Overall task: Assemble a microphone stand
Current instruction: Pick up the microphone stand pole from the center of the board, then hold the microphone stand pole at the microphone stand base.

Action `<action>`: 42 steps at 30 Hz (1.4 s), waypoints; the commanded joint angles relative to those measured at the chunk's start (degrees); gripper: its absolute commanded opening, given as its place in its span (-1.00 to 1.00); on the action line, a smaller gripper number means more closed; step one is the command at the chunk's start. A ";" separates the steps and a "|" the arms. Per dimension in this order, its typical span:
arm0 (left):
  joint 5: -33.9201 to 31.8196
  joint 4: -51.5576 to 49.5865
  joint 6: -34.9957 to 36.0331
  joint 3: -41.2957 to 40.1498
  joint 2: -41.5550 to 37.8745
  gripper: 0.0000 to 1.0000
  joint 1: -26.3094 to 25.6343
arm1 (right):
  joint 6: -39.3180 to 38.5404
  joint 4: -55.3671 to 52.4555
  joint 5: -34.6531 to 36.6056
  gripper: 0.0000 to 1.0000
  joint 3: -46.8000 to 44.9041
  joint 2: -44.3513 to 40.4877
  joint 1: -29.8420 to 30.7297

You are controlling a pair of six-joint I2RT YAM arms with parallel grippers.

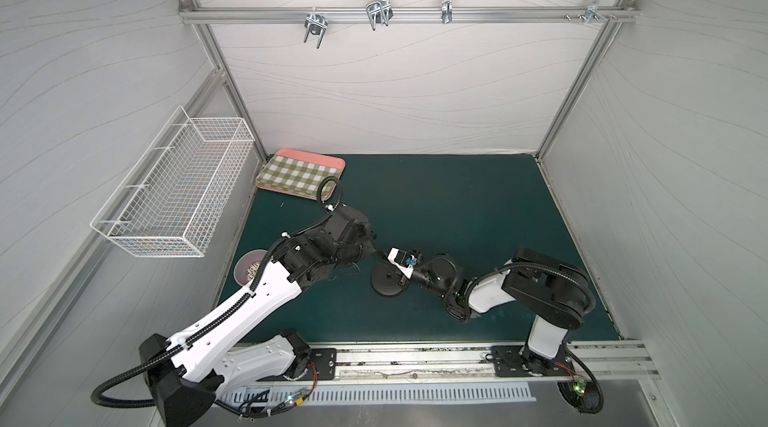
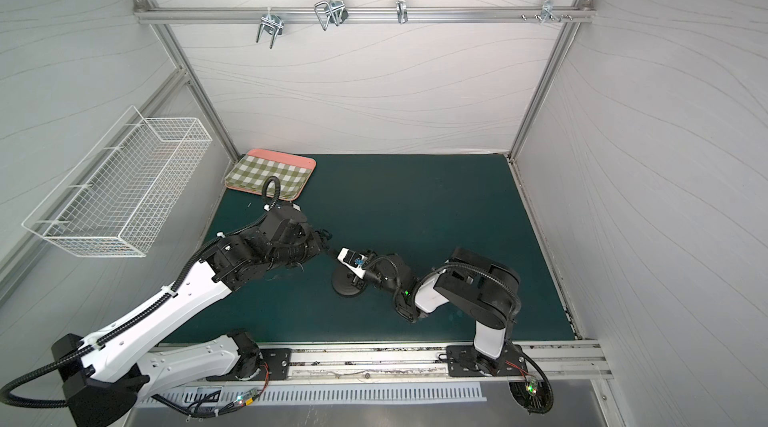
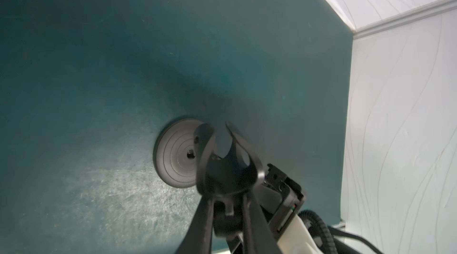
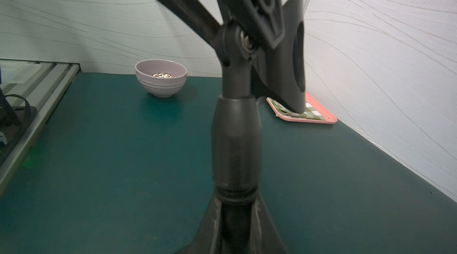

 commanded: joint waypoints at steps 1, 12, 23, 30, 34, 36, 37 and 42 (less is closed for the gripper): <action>0.07 2.27 0.55 0.04 0.22 -0.79 -0.33 | -1.43 3.66 -0.94 -0.79 -0.08 -1.01 0.76; -0.61 -0.09 6.65 3.74 3.55 -0.93 -0.25 | 1.17 3.65 -4.16 -0.36 0.70 0.82 -0.06; -1.22 -2.69 11.51 8.13 6.94 -0.93 -1.32 | 10.13 3.57 -19.26 -0.19 0.83 1.83 -6.19; -2.82 -4.97 14.99 11.57 10.45 -0.93 -3.70 | 13.51 2.56 -26.42 -0.26 1.68 3.43 -8.84; -5.51 -6.73 17.37 13.76 12.33 -0.93 -5.24 | 14.80 1.78 -28.74 -0.29 1.46 3.24 -10.17; -6.84 -7.81 18.67 14.74 13.12 -0.93 -5.98 | 14.83 1.26 -29.50 -0.29 1.55 3.09 -10.61; -7.48 -8.27 19.29 15.33 13.67 -0.93 -6.39 | 14.88 0.78 -30.02 -0.29 1.76 3.08 -10.79; -9.33 -8.75 21.25 16.39 15.36 -0.92 -8.09 | 14.83 0.19 -31.17 -0.30 2.45 3.73 -10.93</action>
